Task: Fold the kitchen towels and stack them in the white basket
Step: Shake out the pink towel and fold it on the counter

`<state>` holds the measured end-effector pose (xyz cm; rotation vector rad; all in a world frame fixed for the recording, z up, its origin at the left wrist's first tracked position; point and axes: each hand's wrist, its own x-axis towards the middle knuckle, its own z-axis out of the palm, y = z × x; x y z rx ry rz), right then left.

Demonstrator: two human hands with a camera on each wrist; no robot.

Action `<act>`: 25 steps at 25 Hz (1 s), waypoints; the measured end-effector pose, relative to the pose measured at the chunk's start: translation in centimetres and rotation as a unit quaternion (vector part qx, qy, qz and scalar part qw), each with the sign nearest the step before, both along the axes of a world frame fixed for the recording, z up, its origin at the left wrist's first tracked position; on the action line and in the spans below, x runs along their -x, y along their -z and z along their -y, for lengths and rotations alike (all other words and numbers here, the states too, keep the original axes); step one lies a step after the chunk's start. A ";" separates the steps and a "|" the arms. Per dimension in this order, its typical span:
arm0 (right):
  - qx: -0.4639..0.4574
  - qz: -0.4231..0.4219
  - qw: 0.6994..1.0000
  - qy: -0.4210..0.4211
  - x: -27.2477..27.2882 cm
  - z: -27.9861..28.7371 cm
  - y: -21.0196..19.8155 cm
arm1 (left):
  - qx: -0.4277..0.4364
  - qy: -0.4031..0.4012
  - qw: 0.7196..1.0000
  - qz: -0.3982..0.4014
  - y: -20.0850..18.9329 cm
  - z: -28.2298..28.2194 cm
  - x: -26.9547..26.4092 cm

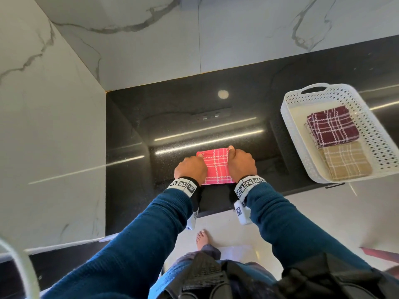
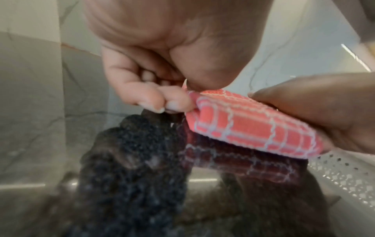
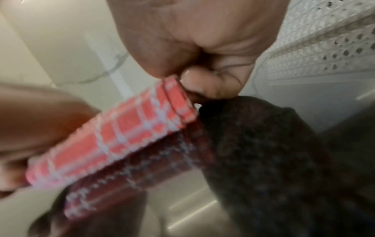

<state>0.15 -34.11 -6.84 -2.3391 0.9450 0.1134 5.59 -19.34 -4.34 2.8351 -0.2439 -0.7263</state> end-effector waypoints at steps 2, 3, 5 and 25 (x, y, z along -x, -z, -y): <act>-0.027 0.048 0.998 0.026 0.6 0.2 -0.7 | 0.009 -0.004 0.999 0.035 -0.4 -0.9 0.4; -0.009 0.090 0.996 0.010 1.1 -0.1 -1.0 | 0.022 0.013 0.996 0.091 -0.5 -1.4 0.8; 0.084 0.153 0.981 -0.082 2.2 -1.1 -0.9 | 0.055 0.107 0.973 0.195 -0.1 -1.9 1.7; -0.110 -0.004 0.992 -0.059 2.0 -0.4 0.8 | 0.234 -0.124 0.964 -0.015 3.7 -0.3 1.7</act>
